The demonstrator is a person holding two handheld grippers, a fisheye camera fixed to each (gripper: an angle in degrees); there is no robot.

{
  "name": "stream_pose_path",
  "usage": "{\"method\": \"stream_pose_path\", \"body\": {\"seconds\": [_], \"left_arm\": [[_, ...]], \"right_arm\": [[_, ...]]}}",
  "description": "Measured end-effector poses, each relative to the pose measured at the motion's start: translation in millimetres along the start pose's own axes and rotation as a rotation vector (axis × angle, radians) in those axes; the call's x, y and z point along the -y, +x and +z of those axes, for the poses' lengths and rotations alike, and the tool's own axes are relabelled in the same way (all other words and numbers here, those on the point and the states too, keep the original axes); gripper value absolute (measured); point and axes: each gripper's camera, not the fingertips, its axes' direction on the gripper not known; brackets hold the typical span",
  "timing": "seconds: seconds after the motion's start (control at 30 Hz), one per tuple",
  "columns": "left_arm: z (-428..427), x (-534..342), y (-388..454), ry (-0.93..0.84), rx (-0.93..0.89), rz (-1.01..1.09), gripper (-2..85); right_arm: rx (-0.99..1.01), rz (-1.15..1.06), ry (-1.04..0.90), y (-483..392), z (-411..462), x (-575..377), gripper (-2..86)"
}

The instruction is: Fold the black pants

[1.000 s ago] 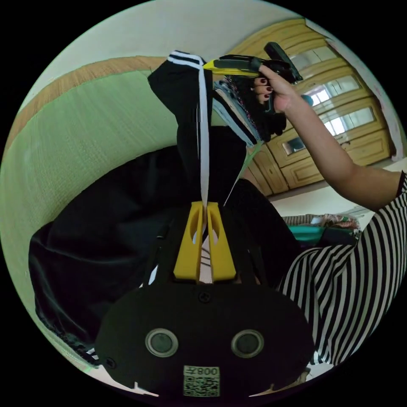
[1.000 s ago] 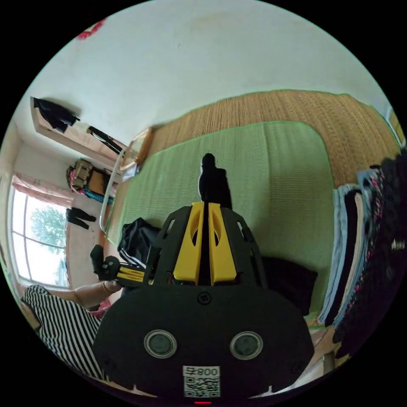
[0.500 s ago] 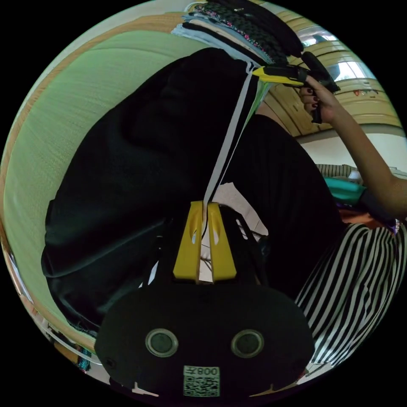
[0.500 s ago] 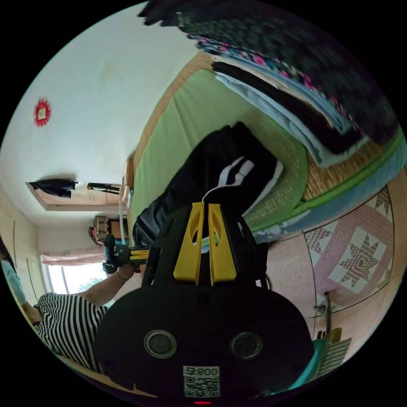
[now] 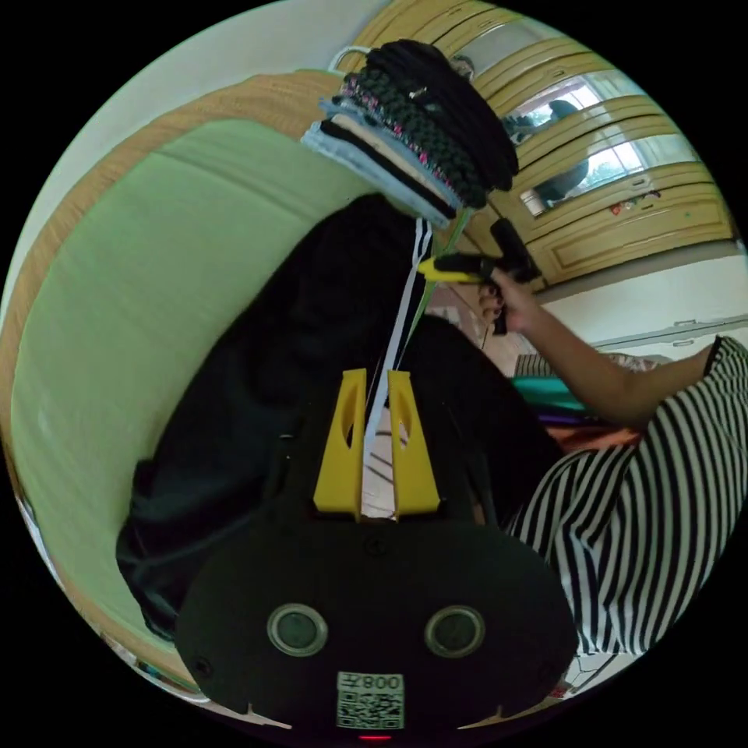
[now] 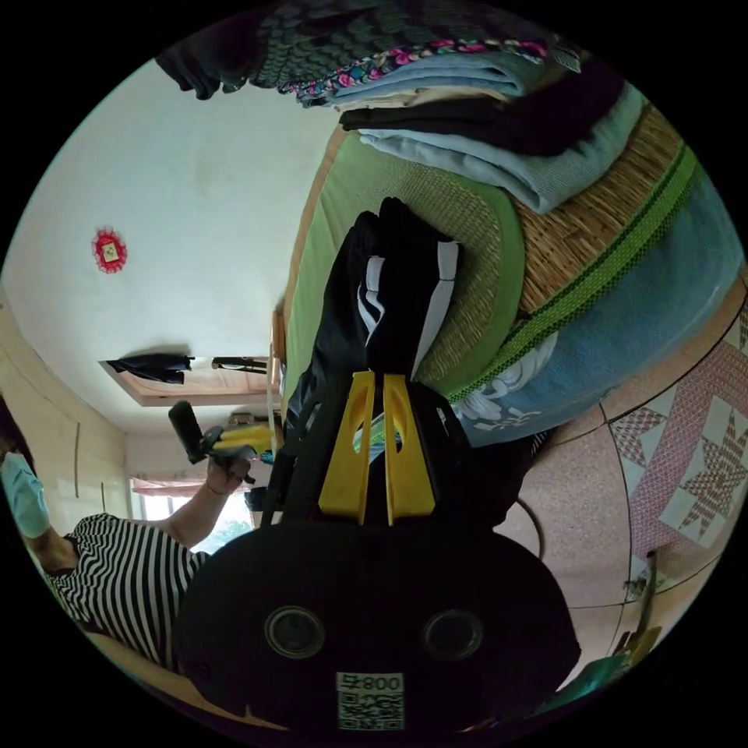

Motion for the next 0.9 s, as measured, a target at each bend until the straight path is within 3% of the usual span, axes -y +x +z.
{"method": "stream_pose_path", "body": {"seconds": [0.37, 0.5, 0.73, 0.9], "left_arm": [[174, 157, -68, -0.124, 0.148, 0.127, 6.7], [222, 158, -81, -0.225, 0.220, 0.175, 2.8], [215, 142, -88, -0.073, 0.173, 0.248, 0.8], [247, 157, -96, -0.092, 0.188, 0.273, 0.9]], "right_arm": [[-0.036, -0.079, 0.044, 0, -41, -4, 2.2], [-0.032, -0.073, 0.037, 6, -45, -2, 1.7], [0.084, -0.139, 0.110, 9, -77, -19, 1.1], [0.071, -0.111, 0.145, 30, -88, -25, 1.0]]}}
